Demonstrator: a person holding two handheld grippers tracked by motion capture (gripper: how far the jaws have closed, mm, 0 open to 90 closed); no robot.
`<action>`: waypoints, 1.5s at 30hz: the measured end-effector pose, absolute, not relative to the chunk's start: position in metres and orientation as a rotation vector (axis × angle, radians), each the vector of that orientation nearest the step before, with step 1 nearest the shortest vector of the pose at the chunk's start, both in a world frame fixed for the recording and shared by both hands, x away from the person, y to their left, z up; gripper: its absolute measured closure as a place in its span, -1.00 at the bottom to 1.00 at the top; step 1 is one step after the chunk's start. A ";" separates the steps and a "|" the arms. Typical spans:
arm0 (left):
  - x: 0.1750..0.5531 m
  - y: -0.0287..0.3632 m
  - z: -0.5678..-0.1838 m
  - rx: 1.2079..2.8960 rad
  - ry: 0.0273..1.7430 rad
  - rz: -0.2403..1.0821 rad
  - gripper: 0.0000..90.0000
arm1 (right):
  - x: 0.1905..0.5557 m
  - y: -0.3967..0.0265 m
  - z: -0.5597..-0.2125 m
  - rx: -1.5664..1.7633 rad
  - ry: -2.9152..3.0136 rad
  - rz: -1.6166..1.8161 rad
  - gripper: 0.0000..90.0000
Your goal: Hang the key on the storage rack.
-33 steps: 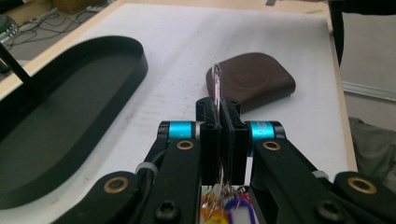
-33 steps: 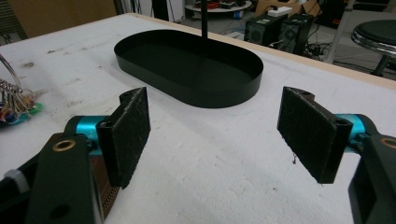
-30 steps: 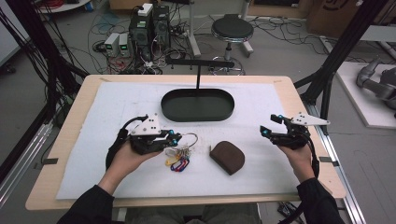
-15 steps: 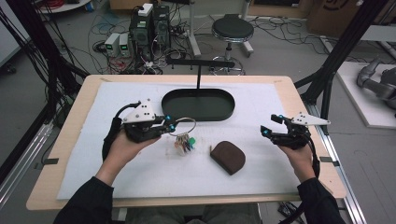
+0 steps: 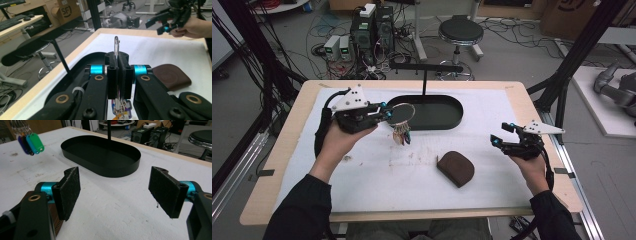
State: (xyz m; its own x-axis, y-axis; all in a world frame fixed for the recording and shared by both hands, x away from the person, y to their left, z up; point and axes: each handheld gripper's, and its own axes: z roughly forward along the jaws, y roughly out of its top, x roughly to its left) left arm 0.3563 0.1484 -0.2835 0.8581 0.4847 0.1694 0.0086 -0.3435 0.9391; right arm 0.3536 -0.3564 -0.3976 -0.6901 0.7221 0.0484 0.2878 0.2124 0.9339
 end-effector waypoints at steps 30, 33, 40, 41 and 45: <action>0.439 0.155 -0.273 1.865 0.439 0.583 0.93 | 0.354 -0.357 -0.398 0.943 2.093 1.483 -0.42; 0.447 0.154 -0.278 1.862 0.452 0.578 0.93 | 0.354 -0.357 -0.398 0.940 2.092 1.480 -0.42; 0.465 0.153 -0.290 1.869 0.477 0.573 0.93 | 0.353 -0.357 -0.397 0.936 2.094 1.482 -0.42; 0.467 0.153 -0.291 1.868 0.482 0.572 0.93 | 0.353 -0.357 -0.397 0.936 2.094 1.482 -0.42; 0.476 0.154 -0.293 1.859 0.511 0.574 0.93 | 0.353 -0.358 -0.397 0.939 2.090 1.486 -0.42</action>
State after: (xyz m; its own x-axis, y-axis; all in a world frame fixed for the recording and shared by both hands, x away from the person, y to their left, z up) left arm 0.4764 0.1543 -0.2930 0.7916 0.5931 0.1469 0.0767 -0.3349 0.9391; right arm 0.3527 -0.3584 -0.3970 -0.6903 0.7216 0.0532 0.2870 0.2055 0.9356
